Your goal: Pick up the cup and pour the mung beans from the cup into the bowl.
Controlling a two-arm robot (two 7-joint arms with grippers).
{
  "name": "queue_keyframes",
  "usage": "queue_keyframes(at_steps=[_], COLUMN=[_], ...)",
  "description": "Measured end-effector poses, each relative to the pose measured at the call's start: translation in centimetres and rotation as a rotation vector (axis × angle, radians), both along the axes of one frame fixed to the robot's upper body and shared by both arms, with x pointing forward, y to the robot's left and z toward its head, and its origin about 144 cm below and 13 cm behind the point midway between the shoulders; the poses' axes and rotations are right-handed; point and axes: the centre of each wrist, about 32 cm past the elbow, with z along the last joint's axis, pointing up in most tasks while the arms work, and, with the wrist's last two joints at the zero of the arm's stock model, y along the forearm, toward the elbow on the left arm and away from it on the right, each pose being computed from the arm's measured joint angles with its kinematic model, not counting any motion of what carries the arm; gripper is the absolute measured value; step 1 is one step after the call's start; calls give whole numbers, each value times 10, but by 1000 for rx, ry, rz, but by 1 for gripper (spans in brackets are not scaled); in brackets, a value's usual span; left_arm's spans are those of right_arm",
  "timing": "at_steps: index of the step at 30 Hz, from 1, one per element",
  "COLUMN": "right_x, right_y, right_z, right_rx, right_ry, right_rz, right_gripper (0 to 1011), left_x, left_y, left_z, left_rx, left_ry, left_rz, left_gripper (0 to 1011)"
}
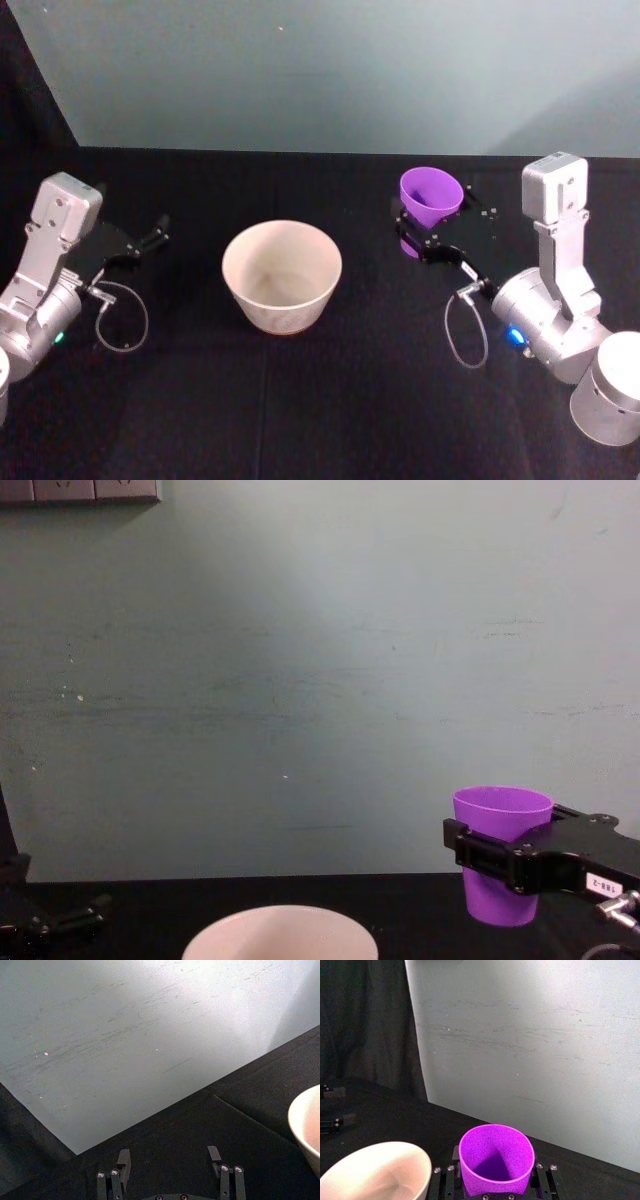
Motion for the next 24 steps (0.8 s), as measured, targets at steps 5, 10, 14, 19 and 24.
queue_keyframes(at_steps=[5, 10, 14, 19, 24], right_x=[0, 0, 0, 0, 0], right_y=[0, 0, 0, 0, 0], right_z=[0, 0, 0, 0, 0], right_rx=[0, 0, 0, 0, 0], right_ry=[0, 0, 0, 0, 0], right_rz=[0, 0, 0, 0, 0], right_gripper=[731, 731, 731, 731, 731], left_x=[0, 0, 0, 0, 0], left_y=[0, 0, 0, 0, 0], left_z=[0, 0, 0, 0, 0], left_rx=[0, 0, 0, 0, 0], left_ry=[0, 0, 0, 0, 0], left_rz=[0, 0, 0, 0, 0], left_gripper=[1000, 1000, 1000, 1000, 1000])
